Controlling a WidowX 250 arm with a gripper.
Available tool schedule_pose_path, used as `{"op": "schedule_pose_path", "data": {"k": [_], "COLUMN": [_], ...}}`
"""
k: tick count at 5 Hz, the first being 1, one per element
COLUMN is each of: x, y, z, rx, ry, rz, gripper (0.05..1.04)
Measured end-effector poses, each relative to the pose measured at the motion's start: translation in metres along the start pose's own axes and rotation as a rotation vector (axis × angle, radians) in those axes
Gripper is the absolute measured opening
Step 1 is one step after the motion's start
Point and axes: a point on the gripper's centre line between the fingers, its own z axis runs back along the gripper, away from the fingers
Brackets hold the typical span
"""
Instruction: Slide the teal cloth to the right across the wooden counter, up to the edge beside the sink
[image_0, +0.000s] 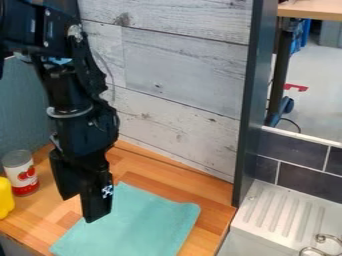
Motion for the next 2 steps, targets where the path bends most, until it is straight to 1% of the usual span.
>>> {"op": "schedule_pose_path", "data": {"k": [1, 2], "x": [-0.001, 0.006], "y": [-0.001, 0.004], "z": [-0.004, -0.015], "rx": [-0.008, 0.002], "ry": [0.015, 0.01], "rz": [0.002, 0.064], "gripper": [1.001, 1.001]}}
